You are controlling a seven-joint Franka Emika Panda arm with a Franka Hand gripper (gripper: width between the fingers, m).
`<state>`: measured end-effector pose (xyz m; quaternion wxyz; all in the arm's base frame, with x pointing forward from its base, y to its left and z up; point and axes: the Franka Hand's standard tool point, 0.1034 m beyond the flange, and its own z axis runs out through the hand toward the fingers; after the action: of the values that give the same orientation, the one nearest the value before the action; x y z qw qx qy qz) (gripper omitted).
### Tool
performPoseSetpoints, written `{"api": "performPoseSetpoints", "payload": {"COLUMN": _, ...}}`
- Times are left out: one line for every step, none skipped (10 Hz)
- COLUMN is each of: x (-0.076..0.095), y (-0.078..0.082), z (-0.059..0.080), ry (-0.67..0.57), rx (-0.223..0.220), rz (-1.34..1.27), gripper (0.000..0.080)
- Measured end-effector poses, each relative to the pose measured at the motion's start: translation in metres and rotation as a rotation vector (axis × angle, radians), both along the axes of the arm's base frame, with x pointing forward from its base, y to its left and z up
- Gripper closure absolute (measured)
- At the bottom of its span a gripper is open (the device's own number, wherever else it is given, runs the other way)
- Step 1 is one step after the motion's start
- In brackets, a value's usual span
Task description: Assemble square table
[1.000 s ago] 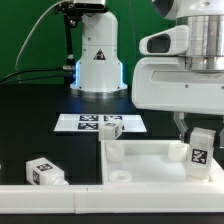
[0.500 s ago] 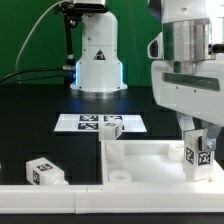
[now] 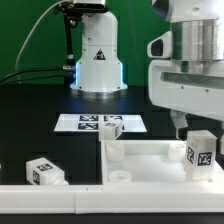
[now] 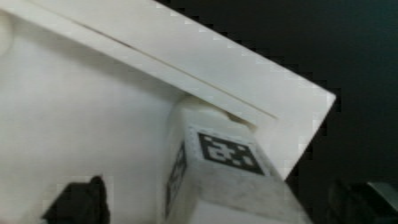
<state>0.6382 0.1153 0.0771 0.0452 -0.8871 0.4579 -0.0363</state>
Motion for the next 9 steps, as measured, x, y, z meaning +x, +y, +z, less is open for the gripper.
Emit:
{"api": "performPoseSetpoints", "payload": {"x": 0.0015, "y": -0.0018, "z": -0.0005, "ry": -0.017, "rx": -0.022, "rz": 0.214, "gripper": 0.0161}}
{"api": "performPoseSetpoints", "payload": {"x": 0.0015, "y": -0.003, "z": -0.0006, "ry": -0.018, "rx": -0.025, "rz": 0.238, "gripper": 0.0161}}
{"api": "performPoseSetpoints", "payload": {"x": 0.0015, "y": -0.0031, "z": -0.0006, "ry": -0.021, "rx": -0.033, "rz": 0.306, "gripper": 0.0152}}
{"api": "performPoseSetpoints", "payload": {"x": 0.0016, "y": -0.0035, "z": -0.0006, "ry": -0.025, "rx": -0.043, "rz": 0.392, "gripper": 0.0152}}
{"api": "performPoseSetpoints", "payload": {"x": 0.0018, "y": -0.0031, "z": -0.0004, "ry": -0.029, "rx": -0.055, "rz": 0.486, "gripper": 0.0151}}
{"api": "performPoseSetpoints", "payload": {"x": 0.0034, "y": 0.0004, "z": 0.0013, "ry": -0.04, "rx": -0.1, "rz": 0.765, "gripper": 0.0151}}
{"api": "performPoseSetpoints", "payload": {"x": 0.0033, "y": 0.0008, "z": 0.0012, "ry": -0.044, "rx": -0.103, "rz": 0.835, "gripper": 0.0151}}
{"api": "performPoseSetpoints", "payload": {"x": 0.0033, "y": 0.0005, "z": 0.0011, "ry": -0.042, "rx": -0.1, "rz": 0.803, "gripper": 0.0151}}
{"api": "performPoseSetpoints", "payload": {"x": 0.0033, "y": 0.0005, "z": 0.0011, "ry": -0.042, "rx": -0.098, "rz": 0.786, "gripper": 0.025}}
